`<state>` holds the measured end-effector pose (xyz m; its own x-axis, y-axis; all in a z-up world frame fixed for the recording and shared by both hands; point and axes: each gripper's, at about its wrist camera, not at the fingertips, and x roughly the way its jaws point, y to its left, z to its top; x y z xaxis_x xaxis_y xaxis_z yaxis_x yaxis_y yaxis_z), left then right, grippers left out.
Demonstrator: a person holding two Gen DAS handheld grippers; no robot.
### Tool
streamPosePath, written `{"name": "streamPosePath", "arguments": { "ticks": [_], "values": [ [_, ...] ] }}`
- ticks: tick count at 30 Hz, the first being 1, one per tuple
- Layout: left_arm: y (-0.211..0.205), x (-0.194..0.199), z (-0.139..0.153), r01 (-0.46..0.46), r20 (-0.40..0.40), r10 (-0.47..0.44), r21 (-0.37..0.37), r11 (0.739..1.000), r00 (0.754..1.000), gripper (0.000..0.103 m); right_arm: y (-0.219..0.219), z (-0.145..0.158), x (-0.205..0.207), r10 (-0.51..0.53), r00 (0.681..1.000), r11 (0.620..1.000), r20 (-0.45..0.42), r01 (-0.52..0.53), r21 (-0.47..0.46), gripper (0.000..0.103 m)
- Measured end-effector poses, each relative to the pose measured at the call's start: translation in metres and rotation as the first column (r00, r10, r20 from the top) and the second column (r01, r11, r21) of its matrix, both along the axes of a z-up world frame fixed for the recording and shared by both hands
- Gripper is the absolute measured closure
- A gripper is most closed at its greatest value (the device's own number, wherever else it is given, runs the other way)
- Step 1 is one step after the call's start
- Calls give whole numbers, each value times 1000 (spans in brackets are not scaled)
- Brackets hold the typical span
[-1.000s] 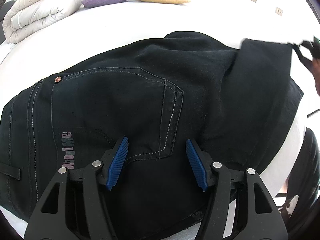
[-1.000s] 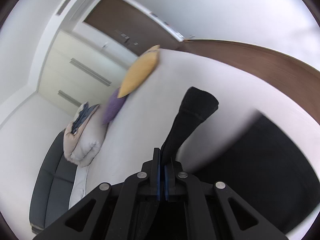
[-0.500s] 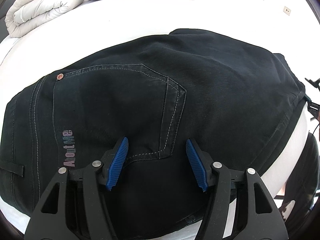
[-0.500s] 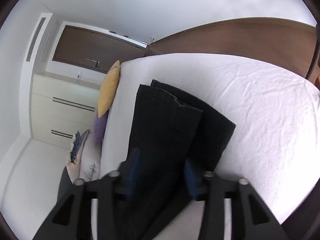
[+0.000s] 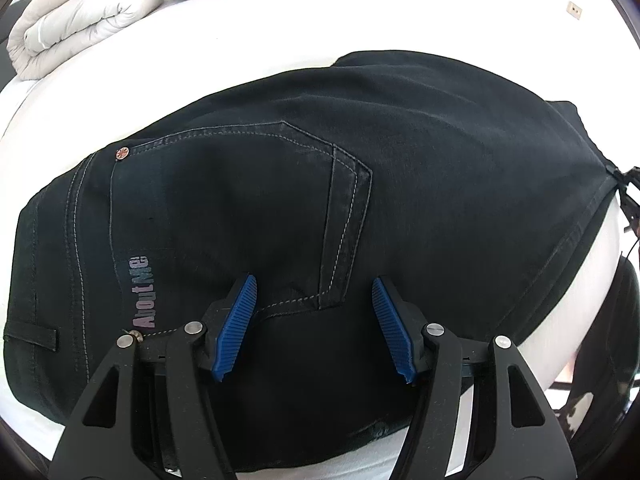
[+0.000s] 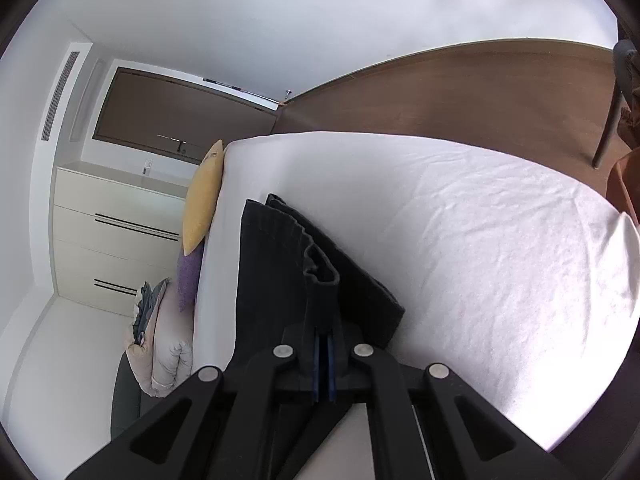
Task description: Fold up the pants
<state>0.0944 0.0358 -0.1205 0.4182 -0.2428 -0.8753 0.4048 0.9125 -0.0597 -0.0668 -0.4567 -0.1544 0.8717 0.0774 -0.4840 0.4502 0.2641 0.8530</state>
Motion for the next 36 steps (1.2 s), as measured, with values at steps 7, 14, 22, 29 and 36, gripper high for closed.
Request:
{"name": "streamPosePath", "arguments": {
  "ticks": [7,14,22,29,36],
  "values": [
    [3,-7,2,9,6,-9,6,1000,1000,43,-5,-1,-17,0,1000,1000,-9,0,8,100],
    [14,-11,0,-8,23,9,-29,1000,1000,43,-16,-8,-24,75,997,997,17,-74,-18,100],
    [20,-27,2,-20,37,21,-41,999,999,43,16,80,-40,111,994,963,-11,-110,-245,41],
    [27,-33,3,-14,37,16,-52,999,999,43,149,47,23,554,831,831,50,-555,38,46],
    [34,-37,2,-14,41,17,-74,997,999,43,196,-1,35,606,795,778,6,-595,202,48]
  ]
}}
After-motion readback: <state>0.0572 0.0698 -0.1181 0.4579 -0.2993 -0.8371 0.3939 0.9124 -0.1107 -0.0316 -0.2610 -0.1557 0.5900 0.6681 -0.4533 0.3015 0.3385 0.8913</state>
